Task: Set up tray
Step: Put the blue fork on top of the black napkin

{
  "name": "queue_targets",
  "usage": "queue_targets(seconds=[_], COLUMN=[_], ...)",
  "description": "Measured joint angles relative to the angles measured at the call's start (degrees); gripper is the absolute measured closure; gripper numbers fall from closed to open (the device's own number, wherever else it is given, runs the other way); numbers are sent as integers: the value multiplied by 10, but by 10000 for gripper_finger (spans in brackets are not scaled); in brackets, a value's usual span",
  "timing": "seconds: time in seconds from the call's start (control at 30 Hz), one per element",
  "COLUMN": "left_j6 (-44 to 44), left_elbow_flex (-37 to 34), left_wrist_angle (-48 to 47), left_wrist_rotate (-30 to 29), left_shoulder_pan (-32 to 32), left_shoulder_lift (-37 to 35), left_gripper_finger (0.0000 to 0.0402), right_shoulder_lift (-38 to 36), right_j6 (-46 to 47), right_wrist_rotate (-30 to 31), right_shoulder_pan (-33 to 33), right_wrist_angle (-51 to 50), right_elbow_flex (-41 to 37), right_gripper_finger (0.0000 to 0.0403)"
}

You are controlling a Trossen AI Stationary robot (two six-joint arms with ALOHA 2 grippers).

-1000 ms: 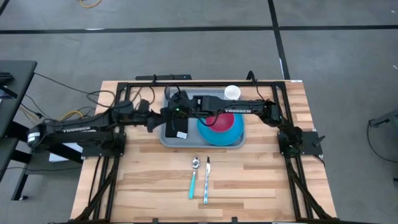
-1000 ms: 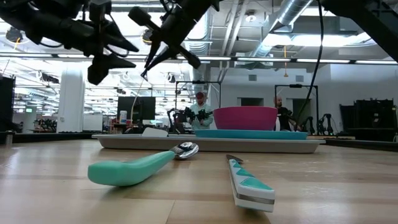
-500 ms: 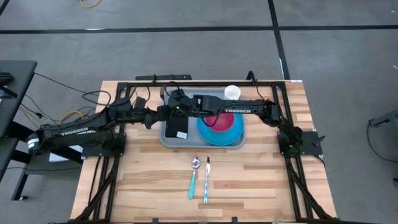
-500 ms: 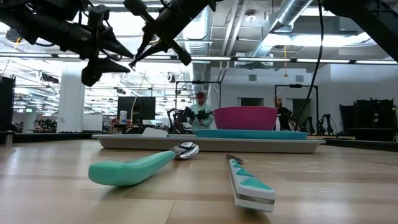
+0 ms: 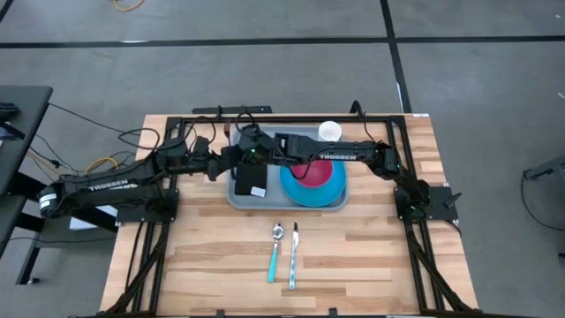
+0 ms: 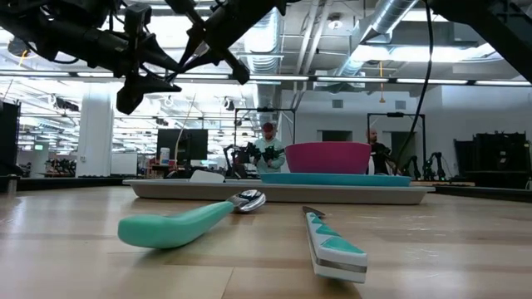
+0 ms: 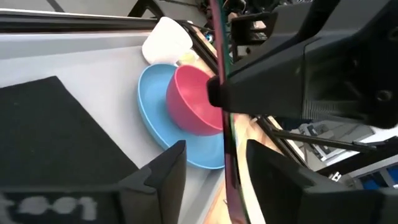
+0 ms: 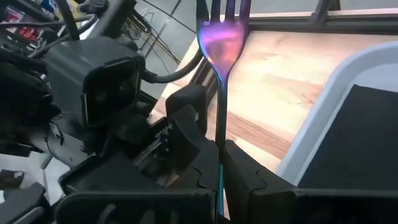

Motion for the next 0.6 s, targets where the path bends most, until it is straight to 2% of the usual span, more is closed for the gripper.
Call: queue_targets(seconds=[0.1, 0.27, 0.6], left_j6=[0, -2, -2], left_elbow_flex=[0, 0, 0], left_wrist_angle=[0, 2, -1], left_wrist_rotate=[-1, -10, -28], left_shoulder_pan=[0, 0, 0], left_shoulder_lift=[0, 0, 0], left_gripper_finger=[293, 386, 400], right_shoulder_lift=[0, 0, 0], right_j6=[0, 0, 0], right_wrist_rotate=[0, 2, 2], right_shoulder_pan=[0, 0, -4], right_wrist_angle=[-1, -2, -2], right_elbow_flex=[0, 0, 0], right_gripper_finger=[403, 403, 399])
